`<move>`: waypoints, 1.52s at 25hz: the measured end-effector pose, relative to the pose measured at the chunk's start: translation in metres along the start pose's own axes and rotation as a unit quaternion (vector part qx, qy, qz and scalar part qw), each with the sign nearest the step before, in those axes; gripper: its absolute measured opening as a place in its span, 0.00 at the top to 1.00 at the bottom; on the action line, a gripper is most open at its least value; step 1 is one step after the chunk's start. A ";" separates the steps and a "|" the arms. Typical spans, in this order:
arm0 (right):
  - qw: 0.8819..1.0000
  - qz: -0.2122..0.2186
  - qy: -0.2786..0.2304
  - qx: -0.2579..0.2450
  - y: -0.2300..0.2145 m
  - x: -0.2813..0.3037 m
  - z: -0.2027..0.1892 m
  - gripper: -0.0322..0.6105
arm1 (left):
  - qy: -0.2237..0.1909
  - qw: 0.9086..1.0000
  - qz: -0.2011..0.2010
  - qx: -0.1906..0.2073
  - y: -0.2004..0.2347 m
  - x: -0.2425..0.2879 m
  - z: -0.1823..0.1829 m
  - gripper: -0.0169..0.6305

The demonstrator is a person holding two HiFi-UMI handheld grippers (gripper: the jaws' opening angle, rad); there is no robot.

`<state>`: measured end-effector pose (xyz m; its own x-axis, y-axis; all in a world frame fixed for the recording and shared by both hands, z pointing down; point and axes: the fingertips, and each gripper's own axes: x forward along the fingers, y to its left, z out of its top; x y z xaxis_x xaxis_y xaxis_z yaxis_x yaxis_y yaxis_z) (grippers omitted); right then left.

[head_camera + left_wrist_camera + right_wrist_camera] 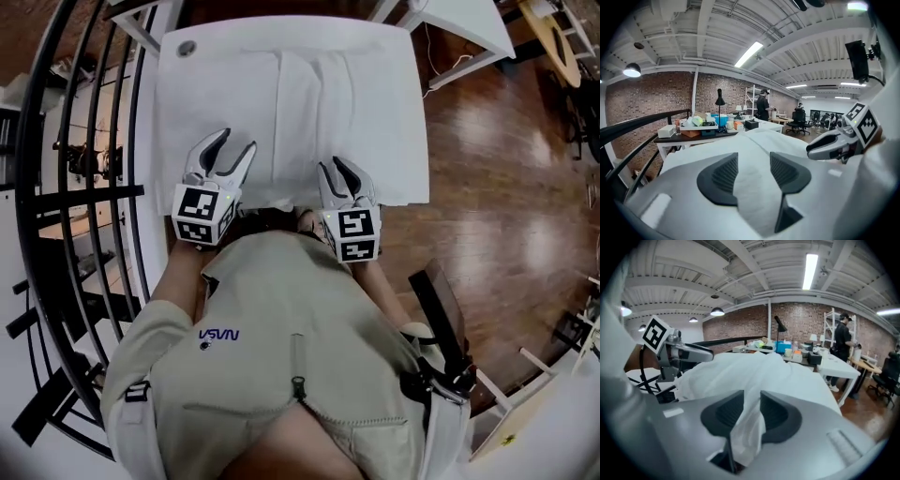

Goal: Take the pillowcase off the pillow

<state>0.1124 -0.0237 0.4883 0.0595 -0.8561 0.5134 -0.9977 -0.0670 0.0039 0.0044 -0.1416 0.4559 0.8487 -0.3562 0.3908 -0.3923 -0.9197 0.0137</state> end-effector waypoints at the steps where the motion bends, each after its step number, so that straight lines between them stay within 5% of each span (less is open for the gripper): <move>1: 1.000 0.019 0.002 -0.005 0.007 -0.006 -0.007 0.79 | 0.004 1.000 0.002 -0.002 -0.013 -0.002 -0.003 0.62; 11: 0.992 0.109 0.048 -0.035 0.066 0.006 -0.066 0.70 | 0.100 0.994 0.028 0.024 -0.035 -0.028 -0.093 0.59; 16: 0.993 0.075 0.079 -0.048 0.074 0.028 -0.075 0.68 | 0.153 0.981 0.002 0.116 -0.040 -0.007 -0.138 0.56; 19: 0.993 0.024 0.090 -0.070 0.069 0.043 -0.073 0.69 | 0.156 0.973 0.016 0.168 -0.032 0.001 -0.139 0.67; 20: 0.993 0.005 0.091 -0.078 0.065 0.046 -0.071 0.78 | 0.152 0.973 0.019 0.175 -0.029 0.001 -0.135 0.72; 22: 0.993 -0.025 0.083 -0.077 0.056 0.042 -0.065 0.91 | 0.131 0.977 0.022 0.168 -0.026 -0.003 -0.121 0.80; 30: 0.984 -0.159 0.050 -0.060 -0.019 -0.006 -0.037 0.93 | 0.045 0.994 0.026 0.100 0.014 -0.015 -0.044 0.92; 34: 0.975 -0.201 0.075 -0.057 -0.061 -0.012 -0.061 0.93 | 0.034 0.997 0.017 0.063 0.018 -0.017 -0.046 0.92; 38: 0.974 -0.192 0.115 -0.020 -0.064 0.003 -0.100 0.93 | 0.064 0.998 0.007 0.024 0.005 -0.016 -0.086 0.93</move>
<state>0.1736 0.0292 0.5755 0.4241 -0.6335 0.6472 -0.9042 -0.3359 0.2638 -0.0412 -0.1261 0.5292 0.7896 -0.3479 0.5055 -0.3842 -0.9226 -0.0348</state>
